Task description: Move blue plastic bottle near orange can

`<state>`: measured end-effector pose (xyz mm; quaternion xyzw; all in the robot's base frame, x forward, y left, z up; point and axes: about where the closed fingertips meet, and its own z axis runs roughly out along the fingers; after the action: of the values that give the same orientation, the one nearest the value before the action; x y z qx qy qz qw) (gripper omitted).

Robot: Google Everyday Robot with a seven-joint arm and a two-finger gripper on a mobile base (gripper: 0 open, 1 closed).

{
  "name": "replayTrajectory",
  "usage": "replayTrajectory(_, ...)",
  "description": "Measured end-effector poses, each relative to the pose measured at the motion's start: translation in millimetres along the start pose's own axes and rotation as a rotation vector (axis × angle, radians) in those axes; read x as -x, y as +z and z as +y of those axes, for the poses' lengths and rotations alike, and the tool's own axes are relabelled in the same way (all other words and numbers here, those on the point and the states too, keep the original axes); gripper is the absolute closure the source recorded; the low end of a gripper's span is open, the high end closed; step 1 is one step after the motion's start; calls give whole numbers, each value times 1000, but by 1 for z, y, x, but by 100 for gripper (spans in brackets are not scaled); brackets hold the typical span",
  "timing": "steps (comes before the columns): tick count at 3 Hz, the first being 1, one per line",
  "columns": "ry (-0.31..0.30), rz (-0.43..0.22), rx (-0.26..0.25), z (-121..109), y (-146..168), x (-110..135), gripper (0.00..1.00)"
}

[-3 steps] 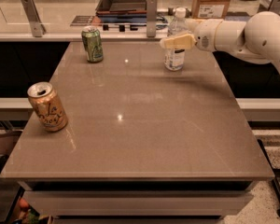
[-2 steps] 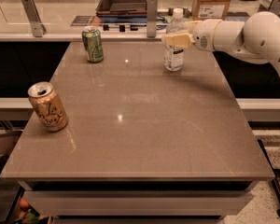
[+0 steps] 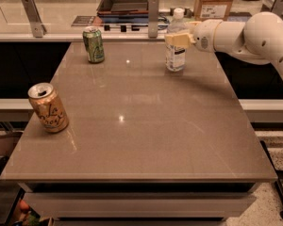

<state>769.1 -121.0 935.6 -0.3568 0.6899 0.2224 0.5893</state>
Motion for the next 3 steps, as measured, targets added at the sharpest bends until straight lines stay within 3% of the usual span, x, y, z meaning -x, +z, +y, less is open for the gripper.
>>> replayTrajectory(1,0,0,5,2,3,0,100)
replayTrajectory(2,0,0,5,2,3,0,100)
replayTrajectory(3,12,4,48,6,-1,11,100)
